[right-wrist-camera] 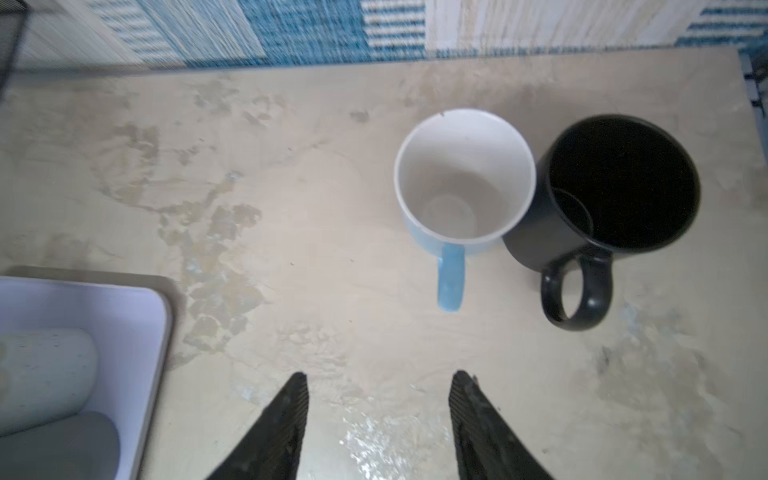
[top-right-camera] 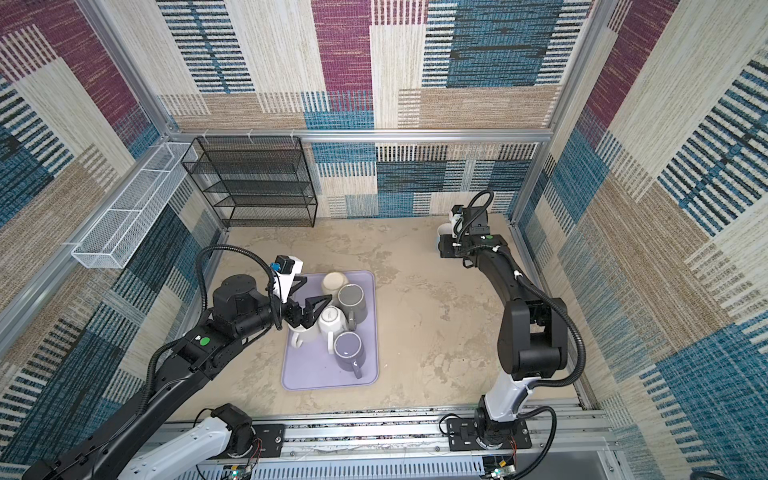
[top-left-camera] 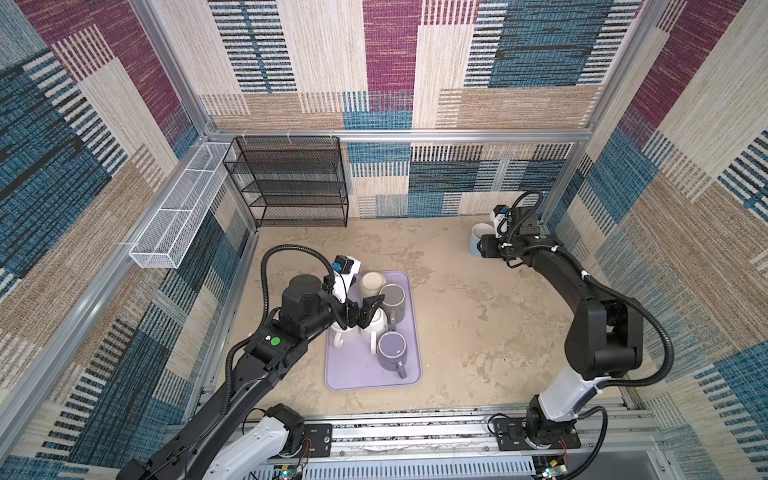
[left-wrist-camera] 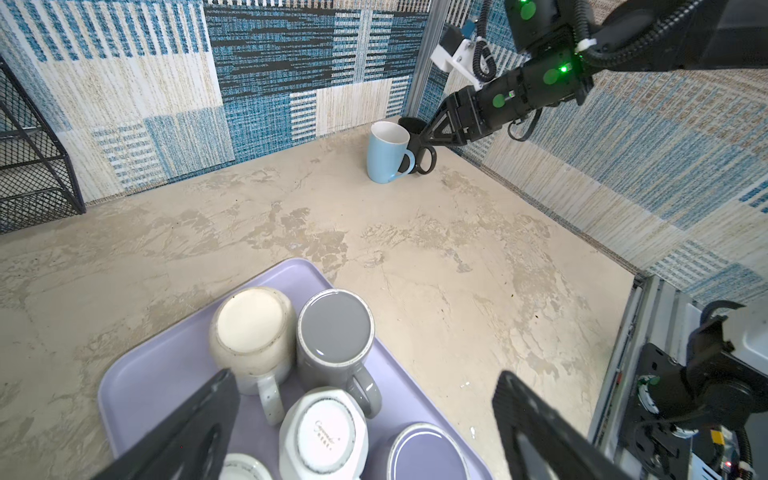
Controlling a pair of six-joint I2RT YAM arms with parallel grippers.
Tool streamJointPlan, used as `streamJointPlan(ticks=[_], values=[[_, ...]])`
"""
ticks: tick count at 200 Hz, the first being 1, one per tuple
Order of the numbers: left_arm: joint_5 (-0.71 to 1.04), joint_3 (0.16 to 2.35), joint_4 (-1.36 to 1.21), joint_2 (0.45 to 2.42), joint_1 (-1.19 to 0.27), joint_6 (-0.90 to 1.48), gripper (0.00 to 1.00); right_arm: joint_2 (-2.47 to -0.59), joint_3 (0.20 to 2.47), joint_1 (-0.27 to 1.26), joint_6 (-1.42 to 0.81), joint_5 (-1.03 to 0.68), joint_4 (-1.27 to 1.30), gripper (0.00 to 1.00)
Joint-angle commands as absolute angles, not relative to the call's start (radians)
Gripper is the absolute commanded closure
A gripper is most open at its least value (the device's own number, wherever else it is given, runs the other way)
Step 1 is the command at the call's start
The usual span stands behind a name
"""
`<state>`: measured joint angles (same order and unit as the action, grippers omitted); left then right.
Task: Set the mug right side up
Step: 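Open the right gripper and raise it off the light blue mug, then move the left gripper over the tray's white mugs while the right gripper withdraws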
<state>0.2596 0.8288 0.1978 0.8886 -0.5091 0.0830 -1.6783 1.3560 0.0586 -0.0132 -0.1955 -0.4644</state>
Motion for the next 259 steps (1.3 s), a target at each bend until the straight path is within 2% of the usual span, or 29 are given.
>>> streamJointPlan(ticks=[1,41,92,188,259], values=[[0.212,0.818,0.208,0.884,-0.509,0.107,0.04,-1.616,1.272,0.069,-0.065,-0.312,-0.314,0.43],[0.153,0.815,0.243,0.879,-0.509,0.121,0.03,-1.555,1.155,0.109,-0.116,-0.362,-0.221,0.45],[0.053,0.857,0.386,0.896,-0.509,0.172,0.04,-1.555,1.132,0.18,-0.121,-0.347,-0.2,0.47],[-0.255,0.915,0.666,1.036,-0.509,0.335,0.08,-1.594,1.078,0.202,-0.145,-0.356,-0.156,0.48],[-0.216,0.863,0.708,1.085,-0.511,0.399,0.11,-1.611,1.084,0.202,-0.146,-0.375,-0.161,0.48]])
